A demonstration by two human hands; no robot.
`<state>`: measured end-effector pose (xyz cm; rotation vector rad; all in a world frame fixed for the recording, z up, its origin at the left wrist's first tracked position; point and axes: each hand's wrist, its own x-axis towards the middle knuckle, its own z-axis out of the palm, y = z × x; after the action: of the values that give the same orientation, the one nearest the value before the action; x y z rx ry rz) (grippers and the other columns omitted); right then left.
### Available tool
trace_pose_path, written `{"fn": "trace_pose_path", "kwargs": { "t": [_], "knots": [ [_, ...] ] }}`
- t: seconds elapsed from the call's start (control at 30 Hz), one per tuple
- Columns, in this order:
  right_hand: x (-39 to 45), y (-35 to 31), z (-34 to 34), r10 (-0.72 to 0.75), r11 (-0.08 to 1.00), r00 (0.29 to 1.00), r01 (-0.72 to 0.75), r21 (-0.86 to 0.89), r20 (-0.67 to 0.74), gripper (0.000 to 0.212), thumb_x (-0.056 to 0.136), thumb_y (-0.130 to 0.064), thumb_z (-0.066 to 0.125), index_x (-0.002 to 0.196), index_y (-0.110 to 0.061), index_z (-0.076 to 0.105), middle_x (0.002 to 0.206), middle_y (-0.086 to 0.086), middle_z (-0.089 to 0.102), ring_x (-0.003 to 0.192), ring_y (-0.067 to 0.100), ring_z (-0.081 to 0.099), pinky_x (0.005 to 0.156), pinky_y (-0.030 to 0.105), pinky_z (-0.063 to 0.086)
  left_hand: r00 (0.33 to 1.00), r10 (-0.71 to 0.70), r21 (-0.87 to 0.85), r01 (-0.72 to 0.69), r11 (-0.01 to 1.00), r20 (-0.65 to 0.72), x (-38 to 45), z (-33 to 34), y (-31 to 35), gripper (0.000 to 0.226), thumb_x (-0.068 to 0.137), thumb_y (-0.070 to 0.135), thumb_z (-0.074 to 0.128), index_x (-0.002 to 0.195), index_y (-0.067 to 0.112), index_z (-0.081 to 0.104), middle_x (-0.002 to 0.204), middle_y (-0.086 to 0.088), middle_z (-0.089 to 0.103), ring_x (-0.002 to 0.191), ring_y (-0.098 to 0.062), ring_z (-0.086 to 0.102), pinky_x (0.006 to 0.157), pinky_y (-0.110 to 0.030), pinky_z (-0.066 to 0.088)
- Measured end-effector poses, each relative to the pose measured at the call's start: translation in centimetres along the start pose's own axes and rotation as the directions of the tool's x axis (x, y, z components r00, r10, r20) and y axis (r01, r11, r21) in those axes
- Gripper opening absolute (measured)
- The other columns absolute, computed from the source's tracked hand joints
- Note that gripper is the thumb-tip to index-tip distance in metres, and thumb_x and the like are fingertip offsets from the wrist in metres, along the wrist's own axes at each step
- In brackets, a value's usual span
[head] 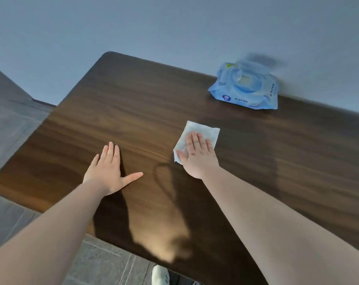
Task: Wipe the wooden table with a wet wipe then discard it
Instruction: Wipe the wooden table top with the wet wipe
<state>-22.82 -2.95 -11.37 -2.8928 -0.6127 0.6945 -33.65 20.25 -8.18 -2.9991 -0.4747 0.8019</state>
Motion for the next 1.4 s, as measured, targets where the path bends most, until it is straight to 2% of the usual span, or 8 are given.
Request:
{"fn": "trace_pose_path", "kwargs": {
  "t": [0.1, 0.33, 0.67, 0.87, 0.97, 1.17, 1.27, 1.4],
  "knots": [
    [2.6, -6.1, 0.5, -0.095, 0.995, 0.996, 0.095, -0.015, 0.004, 0.067, 0.097, -0.052, 0.007, 0.149, -0.015, -0.013, 0.159, 0.002, -0.018, 0.145, 0.018, -0.019, 0.118, 0.040, -0.011, 0.998, -0.064, -0.068, 0.066, 0.996, 0.018, -0.1, 0.8, -3.5, 0.131, 0.054, 0.095, 0.011, 0.147, 0.008, -0.017, 0.158, -0.008, -0.020, 0.146, -0.020, -0.015, 0.119, -0.042, 0.001],
    [7.9, -15.5, 0.1, -0.264, 0.962, 0.965, 0.264, -0.074, 0.009, 0.068, 0.097, -0.053, 0.008, 0.151, -0.014, -0.010, 0.160, 0.003, -0.014, 0.146, 0.020, -0.015, 0.118, 0.041, -0.010, 0.999, -0.040, -0.173, 0.035, 0.984, -0.027, 0.6, 2.0, -4.5, 0.129, 0.054, 0.096, 0.013, 0.146, 0.012, -0.020, 0.157, -0.003, -0.024, 0.144, -0.018, -0.022, 0.117, -0.044, -0.007],
    [12.8, -23.1, -0.2, -0.416, 0.897, 0.909, 0.414, -0.153, 0.024, 0.066, 0.098, -0.051, 0.010, 0.150, -0.016, -0.010, 0.160, 0.001, -0.013, 0.146, 0.019, -0.014, 0.116, 0.041, -0.011, 1.000, -0.026, -0.236, 0.024, 0.971, -0.005, 1.2, 2.0, -4.6, 0.123, 0.061, 0.092, 0.027, 0.146, 0.018, -0.022, 0.156, -0.001, -0.026, 0.141, -0.018, -0.027, 0.115, -0.045, -0.015],
    [12.5, -22.2, -0.6, -0.425, 0.896, 0.903, 0.429, -0.110, 0.063, 0.065, 0.098, -0.052, 0.011, 0.150, -0.018, -0.010, 0.160, 0.000, -0.014, 0.146, 0.018, -0.015, 0.117, 0.041, -0.012, 0.999, -0.029, -0.272, 0.016, 0.962, -0.045, 1.7, 1.9, -4.3, 0.120, 0.062, 0.092, 0.029, 0.148, 0.022, -0.017, 0.158, 0.001, -0.020, 0.143, -0.019, -0.022, 0.114, -0.044, -0.015],
    [9.0, -18.2, -1.0, -0.299, 0.950, 0.954, 0.297, -0.096, -0.007, 0.064, 0.099, -0.051, 0.011, 0.150, -0.018, -0.009, 0.160, -0.001, -0.013, 0.146, 0.016, -0.015, 0.117, 0.040, -0.011, 0.989, 0.062, -0.278, -0.097, 0.956, -0.133, 0.5, 1.9, -2.4, 0.123, 0.061, 0.093, 0.031, 0.149, 0.020, -0.017, 0.159, 0.001, -0.018, 0.145, -0.018, -0.018, 0.113, -0.043, -0.012],
    [5.7, -13.4, 0.3, -0.197, 0.979, 0.979, 0.199, -0.045, 0.049, 0.069, 0.097, -0.054, 0.010, 0.150, -0.017, -0.013, 0.159, -0.002, -0.018, 0.145, 0.015, -0.018, 0.118, 0.038, -0.010, 0.998, -0.047, -0.152, 0.051, 0.987, 0.030, 1.0, 1.8, -4.5, 0.128, 0.059, 0.096, 0.022, 0.146, 0.012, -0.021, 0.157, -0.003, -0.025, 0.143, -0.020, -0.023, 0.116, -0.046, -0.008],
    [2.0, -7.0, 0.4, -0.055, 0.998, 0.998, 0.056, -0.010, 0.034, 0.068, 0.097, -0.054, 0.009, 0.149, -0.018, -0.015, 0.158, -0.004, -0.021, 0.144, 0.012, -0.020, 0.118, 0.037, -0.011, 1.000, -0.009, -0.094, 0.010, 0.996, 0.017, 0.2, 1.2, -3.5, 0.126, 0.061, 0.094, 0.017, 0.147, 0.009, -0.019, 0.157, -0.006, -0.022, 0.144, -0.020, -0.019, 0.118, -0.045, -0.004],
    [-3.1, 0.6, 0.8, 0.088, 0.996, 0.996, -0.088, 0.023, 0.021, 0.067, 0.096, -0.054, 0.006, 0.149, -0.019, -0.016, 0.157, -0.005, -0.023, 0.144, 0.011, -0.021, 0.118, 0.036, -0.012, 0.981, 0.190, 0.004, -0.189, 0.982, -0.029, -1.2, -0.1, 0.0, 0.114, 0.066, 0.089, 0.009, 0.150, 0.014, -0.011, 0.159, 0.000, -0.016, 0.145, -0.014, -0.014, 0.119, -0.043, -0.002]
  ]
}}
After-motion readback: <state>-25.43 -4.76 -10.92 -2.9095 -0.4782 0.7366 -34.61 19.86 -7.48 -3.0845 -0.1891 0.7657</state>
